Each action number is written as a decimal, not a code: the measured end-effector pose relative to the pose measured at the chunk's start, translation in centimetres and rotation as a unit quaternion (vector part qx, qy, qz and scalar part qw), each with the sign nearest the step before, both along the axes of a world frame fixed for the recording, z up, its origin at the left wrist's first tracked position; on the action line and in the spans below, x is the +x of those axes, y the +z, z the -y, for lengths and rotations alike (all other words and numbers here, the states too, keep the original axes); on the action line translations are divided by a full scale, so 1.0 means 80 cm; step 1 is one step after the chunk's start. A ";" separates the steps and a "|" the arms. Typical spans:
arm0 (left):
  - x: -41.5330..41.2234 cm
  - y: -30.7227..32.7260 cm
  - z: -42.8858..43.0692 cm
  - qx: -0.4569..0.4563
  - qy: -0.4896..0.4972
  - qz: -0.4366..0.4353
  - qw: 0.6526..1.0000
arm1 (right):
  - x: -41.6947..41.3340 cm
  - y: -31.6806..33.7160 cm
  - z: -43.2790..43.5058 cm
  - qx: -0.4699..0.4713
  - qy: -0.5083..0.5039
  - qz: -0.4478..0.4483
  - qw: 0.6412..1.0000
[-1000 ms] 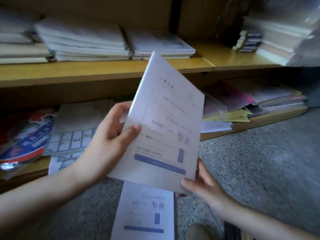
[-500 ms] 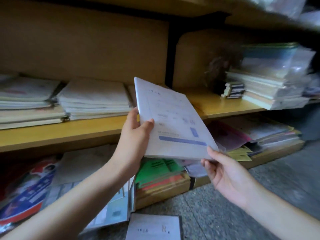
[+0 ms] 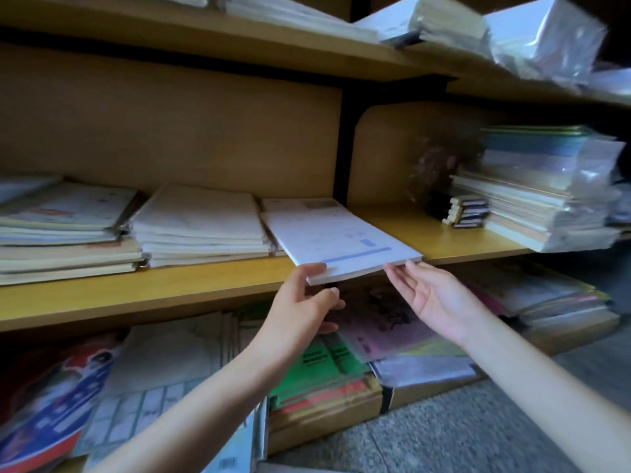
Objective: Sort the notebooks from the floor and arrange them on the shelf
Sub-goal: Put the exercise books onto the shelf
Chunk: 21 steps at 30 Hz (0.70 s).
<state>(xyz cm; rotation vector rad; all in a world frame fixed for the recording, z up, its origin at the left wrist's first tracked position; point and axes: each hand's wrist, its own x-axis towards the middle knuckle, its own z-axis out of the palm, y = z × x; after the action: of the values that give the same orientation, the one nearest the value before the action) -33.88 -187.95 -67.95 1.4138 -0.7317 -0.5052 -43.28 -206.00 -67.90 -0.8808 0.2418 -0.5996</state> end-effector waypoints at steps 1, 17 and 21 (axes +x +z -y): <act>0.000 -0.002 0.001 0.004 0.010 0.014 1.000 | 0.005 -0.001 -0.001 -0.010 -0.006 0.006 1.000; 0.069 -0.027 0.018 0.261 0.148 0.622 0.723 | 0.075 -0.006 -0.033 -0.690 -0.092 -0.269 0.666; 0.090 -0.023 0.027 0.319 0.148 0.601 0.718 | 0.090 -0.005 -0.025 -0.709 -0.101 -0.271 0.643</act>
<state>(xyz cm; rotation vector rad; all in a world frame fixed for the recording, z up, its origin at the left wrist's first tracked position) -26.69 -190.08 -69.78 2.4772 -1.3792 0.6200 -36.07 -203.96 -68.28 -2.6398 0.4076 -0.6666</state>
